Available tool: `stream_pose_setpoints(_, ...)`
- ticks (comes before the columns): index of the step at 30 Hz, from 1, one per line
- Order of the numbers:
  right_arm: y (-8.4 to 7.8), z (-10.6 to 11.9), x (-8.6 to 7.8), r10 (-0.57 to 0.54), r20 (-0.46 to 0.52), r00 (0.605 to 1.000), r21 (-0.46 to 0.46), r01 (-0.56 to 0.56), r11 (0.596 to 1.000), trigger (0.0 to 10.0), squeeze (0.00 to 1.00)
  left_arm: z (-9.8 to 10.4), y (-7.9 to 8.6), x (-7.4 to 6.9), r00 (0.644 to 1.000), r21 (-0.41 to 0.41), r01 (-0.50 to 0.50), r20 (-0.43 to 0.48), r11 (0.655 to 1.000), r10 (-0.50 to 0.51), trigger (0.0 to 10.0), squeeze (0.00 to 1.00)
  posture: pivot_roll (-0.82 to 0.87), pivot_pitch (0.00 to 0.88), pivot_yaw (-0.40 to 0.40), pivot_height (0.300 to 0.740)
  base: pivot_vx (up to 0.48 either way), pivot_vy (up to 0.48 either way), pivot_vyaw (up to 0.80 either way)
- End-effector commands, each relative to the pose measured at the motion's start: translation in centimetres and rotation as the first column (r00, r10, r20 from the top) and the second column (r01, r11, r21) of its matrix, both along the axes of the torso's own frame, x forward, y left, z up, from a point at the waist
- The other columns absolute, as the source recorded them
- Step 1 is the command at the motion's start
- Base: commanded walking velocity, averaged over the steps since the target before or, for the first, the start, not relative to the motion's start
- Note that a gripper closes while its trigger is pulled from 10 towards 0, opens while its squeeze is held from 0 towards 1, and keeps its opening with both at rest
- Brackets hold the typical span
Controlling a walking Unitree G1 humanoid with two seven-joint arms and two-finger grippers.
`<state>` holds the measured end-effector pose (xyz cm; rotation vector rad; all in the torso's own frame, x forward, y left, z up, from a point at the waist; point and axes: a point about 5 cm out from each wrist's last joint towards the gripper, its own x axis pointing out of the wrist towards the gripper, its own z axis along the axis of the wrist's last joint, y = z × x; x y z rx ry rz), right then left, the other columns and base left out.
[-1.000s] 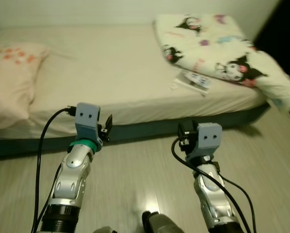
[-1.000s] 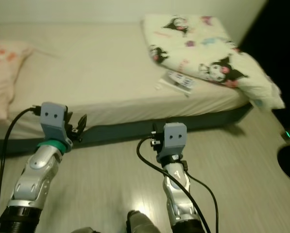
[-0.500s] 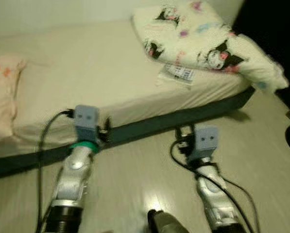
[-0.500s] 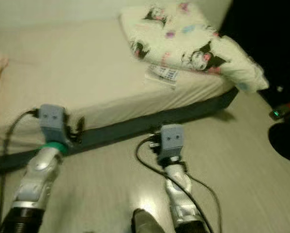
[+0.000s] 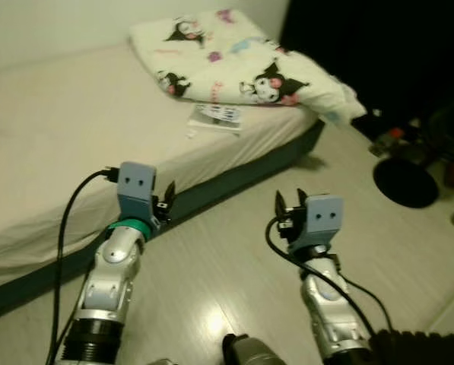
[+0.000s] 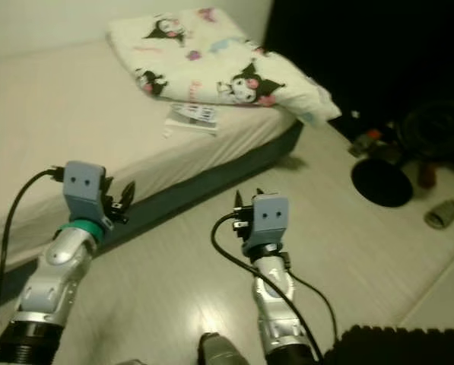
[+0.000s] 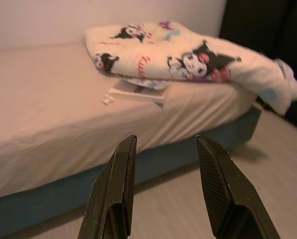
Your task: Clean up the room
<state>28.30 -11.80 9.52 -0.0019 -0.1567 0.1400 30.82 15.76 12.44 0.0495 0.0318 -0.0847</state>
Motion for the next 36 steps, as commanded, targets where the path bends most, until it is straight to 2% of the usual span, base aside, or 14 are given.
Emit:
stream_pose_setpoints(1, -0.66, -0.67, -0.29, -0.022, -0.026, 0.999, -0.003, 0.022, 1.0, 10.0, 0.0, -0.57, -0.31, -0.14, 1.0, -0.001, 0.008, -0.023, 1.0, -0.008, 10.0, 0.0, -0.09, 0.075, 0.049, 0.707, 0.0, 0.0, -0.8)
stream_pose_setpoints(10, -0.64, -0.69, -0.26, -0.024, -0.026, 0.999, -0.001, 0.024, 1.0, 10.0, 0.0, -0.55, -0.26, -0.1, 1.0, 0.002, 0.006, -0.022, 1.0, -0.006, 10.0, 0.0, -0.09, 0.075, 0.05, 0.707, 0.0, 0.0, -0.8)
stream_pose_setpoints(15, -0.62, -0.78, -0.27, -0.025, -0.028, 0.999, -0.005, 0.025, 1.0, 10.0, 0.0, -0.57, -0.23, -0.12, 1.0, 0.005, 0.005, -0.022, 1.0, -0.005, 10.0, 0.0, -0.09, 0.075, 0.05, 0.707, 0.0, 0.0, 0.0)
stream_pose_setpoints(21, -0.61, -0.71, 0.02, -0.019, -0.011, 1.0, -0.075, 0.018, 0.997, 10.0, 0.0, -1.03, 0.03, -0.14, 1.0, 0.029, -0.009, -0.028, 1.0, 0.01, 10.0, 0.0, -0.08, 0.073, 0.044, 0.707, 0.408, 0.0, 0.0)
stream_pose_setpoints(36, -1.27, -0.24, 0.43, -0.021, 0.006, 1.0, -0.083, 0.021, 0.996, 10.0, 0.0, -0.94, -0.59, -0.1, 1.0, 0.017, -0.005, -0.018, 1.0, 0.006, 10.0, 0.0, -0.08, 0.07, 0.03, 0.707, 0.48, 0.0, 0.0)
